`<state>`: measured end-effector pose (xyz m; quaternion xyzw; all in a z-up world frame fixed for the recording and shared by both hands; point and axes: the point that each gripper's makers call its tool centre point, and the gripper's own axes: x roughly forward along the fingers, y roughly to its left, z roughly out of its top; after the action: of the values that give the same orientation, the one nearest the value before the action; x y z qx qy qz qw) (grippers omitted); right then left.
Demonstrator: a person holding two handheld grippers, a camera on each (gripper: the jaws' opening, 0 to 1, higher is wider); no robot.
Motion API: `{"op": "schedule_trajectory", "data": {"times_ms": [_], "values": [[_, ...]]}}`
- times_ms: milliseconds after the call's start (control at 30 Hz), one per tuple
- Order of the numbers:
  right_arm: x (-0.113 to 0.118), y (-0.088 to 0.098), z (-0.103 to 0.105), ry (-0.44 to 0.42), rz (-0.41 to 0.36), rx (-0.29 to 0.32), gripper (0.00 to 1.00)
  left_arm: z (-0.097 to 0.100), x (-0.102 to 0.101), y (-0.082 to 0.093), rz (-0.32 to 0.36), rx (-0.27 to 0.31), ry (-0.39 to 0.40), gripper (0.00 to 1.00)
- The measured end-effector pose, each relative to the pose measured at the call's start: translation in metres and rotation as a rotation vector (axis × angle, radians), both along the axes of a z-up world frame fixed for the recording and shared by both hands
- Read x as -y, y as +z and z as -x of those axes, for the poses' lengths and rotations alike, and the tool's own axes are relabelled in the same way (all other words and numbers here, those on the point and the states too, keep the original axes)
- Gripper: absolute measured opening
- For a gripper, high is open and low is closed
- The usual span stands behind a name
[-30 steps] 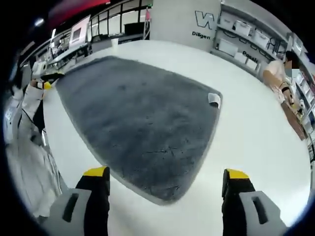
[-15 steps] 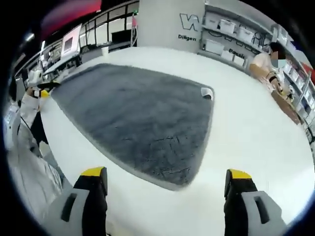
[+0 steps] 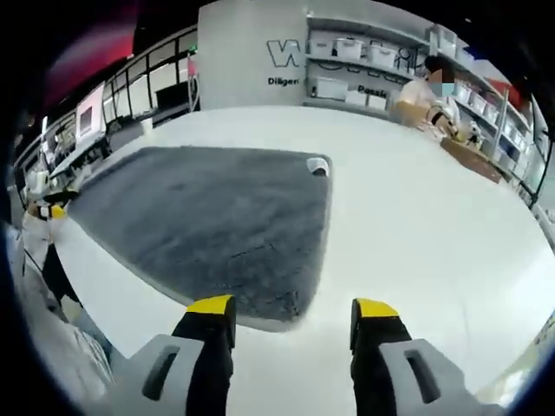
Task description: Open the folded towel by lifting each exposed corner and separating the folded layers until the towel lies flat within the target outline without major curled edges
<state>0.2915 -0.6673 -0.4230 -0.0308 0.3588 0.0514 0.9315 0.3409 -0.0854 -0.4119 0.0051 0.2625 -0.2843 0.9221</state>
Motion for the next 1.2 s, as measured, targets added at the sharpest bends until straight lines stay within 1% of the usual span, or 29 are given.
{"op": "schedule_trajectory", "data": {"times_ms": [100,200,300,400,467,533,700,767,833,1000,1133,1200], "values": [[0.005,-0.002,-0.003,-0.02,0.001,0.016,0.35,0.0,-0.002,0.0,-0.001,0.001,0.005,0.99],[0.006,-0.005,-0.006,-0.021,0.007,0.017,0.28,0.001,-0.002,0.0,-0.001,0.0,0.007,0.99],[0.009,-0.011,-0.007,-0.03,-0.001,0.002,0.2,0.001,-0.002,-0.001,-0.001,-0.001,0.006,0.99],[0.012,-0.015,-0.007,-0.038,0.013,-0.012,0.13,0.001,-0.001,-0.002,0.0,-0.003,0.007,0.99],[0.009,-0.019,-0.006,-0.022,0.016,-0.038,0.11,0.0,-0.003,-0.003,-0.002,-0.004,0.008,0.99],[0.008,-0.02,-0.007,-0.013,0.019,-0.046,0.08,-0.001,-0.003,-0.004,0.0,-0.004,0.01,0.99],[0.007,-0.025,-0.006,0.007,0.059,-0.1,0.08,-0.003,-0.003,-0.006,0.002,-0.005,0.009,0.99],[0.005,-0.025,-0.005,0.035,0.084,-0.117,0.07,-0.003,-0.004,-0.007,0.001,-0.005,0.008,0.99],[0.005,-0.025,-0.004,0.045,0.09,-0.128,0.06,-0.002,-0.005,-0.007,0.002,-0.005,0.011,0.99],[0.007,-0.026,0.0,0.05,0.088,-0.136,0.07,-0.002,-0.007,-0.008,-0.001,-0.006,0.018,0.99],[0.01,-0.024,0.003,0.037,0.076,-0.123,0.09,-0.001,-0.006,-0.008,-0.003,-0.008,0.012,0.99],[0.012,-0.023,0.003,0.03,0.088,-0.119,0.11,-0.001,-0.005,-0.007,-0.001,-0.007,0.011,0.99]]}}
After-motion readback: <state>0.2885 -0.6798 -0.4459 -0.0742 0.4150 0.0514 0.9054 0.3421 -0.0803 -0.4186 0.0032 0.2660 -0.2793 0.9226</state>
